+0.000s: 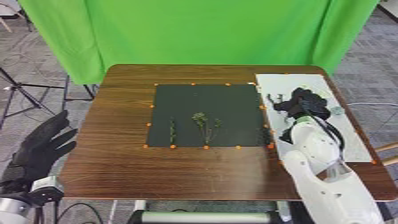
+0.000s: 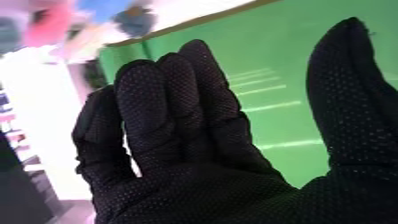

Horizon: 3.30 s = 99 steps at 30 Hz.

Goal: Arrange flowers

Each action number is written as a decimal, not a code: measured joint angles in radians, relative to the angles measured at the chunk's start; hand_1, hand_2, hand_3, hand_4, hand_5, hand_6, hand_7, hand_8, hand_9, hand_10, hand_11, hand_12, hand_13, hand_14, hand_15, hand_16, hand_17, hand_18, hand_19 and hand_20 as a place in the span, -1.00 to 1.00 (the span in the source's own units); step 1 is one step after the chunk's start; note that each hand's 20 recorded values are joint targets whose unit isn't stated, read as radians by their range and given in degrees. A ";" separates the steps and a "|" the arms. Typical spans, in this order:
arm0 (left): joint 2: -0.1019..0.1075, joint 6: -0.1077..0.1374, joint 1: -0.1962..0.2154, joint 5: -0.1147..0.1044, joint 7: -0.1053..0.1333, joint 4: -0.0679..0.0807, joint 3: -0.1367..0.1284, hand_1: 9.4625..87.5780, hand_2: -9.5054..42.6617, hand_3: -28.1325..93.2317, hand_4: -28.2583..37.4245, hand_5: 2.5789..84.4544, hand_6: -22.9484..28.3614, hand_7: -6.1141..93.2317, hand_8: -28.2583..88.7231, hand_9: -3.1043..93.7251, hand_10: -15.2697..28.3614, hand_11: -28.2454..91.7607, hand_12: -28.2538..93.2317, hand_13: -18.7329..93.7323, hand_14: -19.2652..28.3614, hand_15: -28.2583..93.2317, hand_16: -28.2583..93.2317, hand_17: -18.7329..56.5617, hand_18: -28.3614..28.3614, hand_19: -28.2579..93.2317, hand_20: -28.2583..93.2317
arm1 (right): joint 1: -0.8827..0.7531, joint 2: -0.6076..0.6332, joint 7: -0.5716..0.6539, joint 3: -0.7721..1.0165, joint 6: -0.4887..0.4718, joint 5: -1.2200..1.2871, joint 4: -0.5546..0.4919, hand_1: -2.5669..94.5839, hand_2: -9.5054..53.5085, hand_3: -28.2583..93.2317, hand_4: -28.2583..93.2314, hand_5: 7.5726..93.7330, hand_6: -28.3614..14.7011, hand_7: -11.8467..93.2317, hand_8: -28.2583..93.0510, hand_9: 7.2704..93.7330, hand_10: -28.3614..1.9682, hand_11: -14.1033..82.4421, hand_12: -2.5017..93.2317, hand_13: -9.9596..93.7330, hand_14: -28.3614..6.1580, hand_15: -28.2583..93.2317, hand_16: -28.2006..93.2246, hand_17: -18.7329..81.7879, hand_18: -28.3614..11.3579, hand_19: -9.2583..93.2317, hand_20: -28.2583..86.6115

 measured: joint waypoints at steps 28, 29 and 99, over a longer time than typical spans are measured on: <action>0.001 -0.005 -0.004 0.000 0.001 0.002 -0.001 -0.66 -0.81 0.62 -1.00 -0.56 -0.08 -0.50 -0.68 -0.59 0.09 -0.34 -0.21 -0.43 0.30 -0.23 -0.45 -0.78 0.68 0.09 -0.41 | 0.047 0.036 0.002 -0.066 -0.030 -0.016 0.162 -0.38 -1.00 0.80 -1.00 -0.04 0.05 0.27 -0.86 0.01 -0.14 0.54 -0.08 0.21 -0.09 0.76 -0.09 -0.18 -0.72 0.75 0.38; 0.001 -0.005 -0.004 0.000 0.001 0.002 -0.001 -0.66 -0.81 0.62 -1.00 -0.56 -0.08 -0.50 -0.68 -0.59 0.09 -0.34 -0.21 -0.43 0.30 -0.23 -0.45 -0.78 0.68 0.09 -0.41 | 0.052 0.035 0.002 -0.070 -0.028 -0.018 0.167 -0.35 -1.00 0.81 -1.00 -0.03 0.06 0.27 -0.86 0.02 -0.13 0.54 -0.09 0.21 -0.08 0.76 -0.09 -0.17 -0.72 0.75 0.38; 0.001 -0.010 -0.011 -0.001 -0.004 0.006 0.000 -0.66 -0.80 0.62 -1.00 -0.56 -0.08 -0.51 -0.67 -0.59 0.09 -0.34 -0.21 -0.43 0.30 -0.23 -0.45 -0.78 0.68 0.09 -0.41 | -0.143 -0.032 -0.097 -0.186 0.032 -0.088 -0.074 -0.18 -1.00 0.75 -0.97 0.34 0.36 0.31 -0.27 0.53 0.21 0.53 0.09 0.61 0.24 0.78 0.06 0.01 -0.74 0.89 0.35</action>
